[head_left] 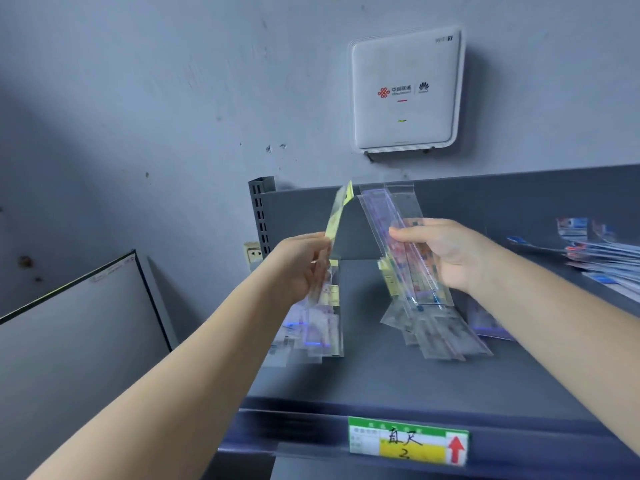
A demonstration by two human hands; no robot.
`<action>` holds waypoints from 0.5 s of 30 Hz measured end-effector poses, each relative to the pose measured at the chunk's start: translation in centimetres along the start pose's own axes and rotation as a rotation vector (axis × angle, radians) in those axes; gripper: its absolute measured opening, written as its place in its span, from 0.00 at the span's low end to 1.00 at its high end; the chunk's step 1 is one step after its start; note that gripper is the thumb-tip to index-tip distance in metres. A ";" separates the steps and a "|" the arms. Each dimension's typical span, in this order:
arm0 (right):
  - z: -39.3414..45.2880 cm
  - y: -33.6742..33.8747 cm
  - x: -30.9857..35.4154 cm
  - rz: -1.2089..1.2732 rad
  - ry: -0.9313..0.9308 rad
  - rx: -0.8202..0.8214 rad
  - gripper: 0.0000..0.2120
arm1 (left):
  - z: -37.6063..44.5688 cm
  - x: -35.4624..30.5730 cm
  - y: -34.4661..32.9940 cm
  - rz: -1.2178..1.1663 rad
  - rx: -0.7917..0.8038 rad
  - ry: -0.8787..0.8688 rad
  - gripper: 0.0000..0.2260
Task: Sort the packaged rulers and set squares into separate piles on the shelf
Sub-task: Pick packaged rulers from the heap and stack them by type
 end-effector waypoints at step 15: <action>-1.9 8.4 -0.7 0.077 -0.028 -0.096 0.05 | -0.3 1.8 -7.3 0.199 0.101 0.072 0.05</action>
Point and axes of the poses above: each hand's wrist, its own z-axis towards the middle knuckle, its own y-axis out of the back of the hand, x = y × z, the point moved 3 cm from there along z, towards the middle knuckle, and after that the axes turned 10 degrees about -z, right-handed, at the moved point
